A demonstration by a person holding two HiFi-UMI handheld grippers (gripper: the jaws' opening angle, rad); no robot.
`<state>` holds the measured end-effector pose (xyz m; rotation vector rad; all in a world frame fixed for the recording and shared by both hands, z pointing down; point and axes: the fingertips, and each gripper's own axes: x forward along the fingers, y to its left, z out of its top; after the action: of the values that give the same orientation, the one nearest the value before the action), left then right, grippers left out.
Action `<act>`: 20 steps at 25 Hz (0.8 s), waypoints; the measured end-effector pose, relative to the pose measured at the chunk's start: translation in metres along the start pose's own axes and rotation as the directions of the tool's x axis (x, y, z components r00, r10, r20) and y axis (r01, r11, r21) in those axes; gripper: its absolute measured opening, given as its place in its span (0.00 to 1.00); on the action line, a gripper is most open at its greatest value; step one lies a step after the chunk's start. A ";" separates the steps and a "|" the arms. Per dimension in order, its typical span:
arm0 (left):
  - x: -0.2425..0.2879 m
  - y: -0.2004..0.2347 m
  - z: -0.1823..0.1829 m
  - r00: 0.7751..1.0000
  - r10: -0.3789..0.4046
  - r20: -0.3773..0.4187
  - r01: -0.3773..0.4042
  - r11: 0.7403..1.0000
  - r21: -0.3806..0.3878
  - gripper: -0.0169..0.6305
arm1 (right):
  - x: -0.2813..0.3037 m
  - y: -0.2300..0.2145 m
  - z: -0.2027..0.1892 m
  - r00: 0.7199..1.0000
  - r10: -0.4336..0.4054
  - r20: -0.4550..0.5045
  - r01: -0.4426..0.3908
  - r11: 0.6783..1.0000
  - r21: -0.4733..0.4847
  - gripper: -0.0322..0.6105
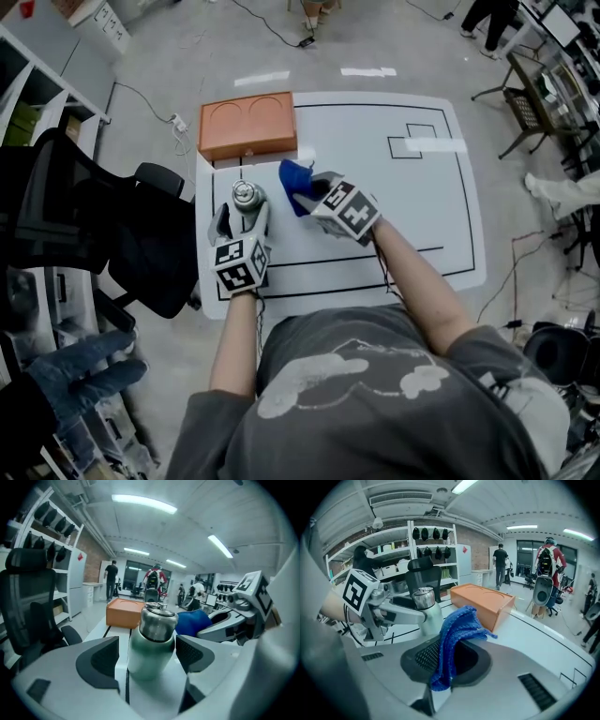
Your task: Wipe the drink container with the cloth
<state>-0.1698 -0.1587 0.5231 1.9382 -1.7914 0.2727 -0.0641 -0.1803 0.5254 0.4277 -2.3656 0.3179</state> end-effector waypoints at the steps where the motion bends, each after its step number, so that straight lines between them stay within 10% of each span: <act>1: 0.003 0.001 0.000 1.000 0.028 -0.003 -0.028 1.000 -0.006 0.59 | -0.003 -0.001 0.000 1.000 -0.001 0.002 0.001 1.000 -0.002 0.11; 14: 0.020 -0.006 -0.006 0.991 0.132 -0.034 -0.133 0.991 -0.025 0.59 | -0.012 -0.013 -0.001 1.000 -0.009 0.006 0.009 1.000 -0.008 0.11; 20: 0.020 -0.006 -0.006 0.998 0.047 -0.048 -0.046 0.999 0.025 0.56 | -0.005 -0.007 0.001 1.000 0.017 0.002 -0.016 0.999 -0.039 0.11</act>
<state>-0.1600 -0.1735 0.5364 1.8922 -1.8111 0.3556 -0.0585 -0.1862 0.5215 0.3905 -2.3742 0.2786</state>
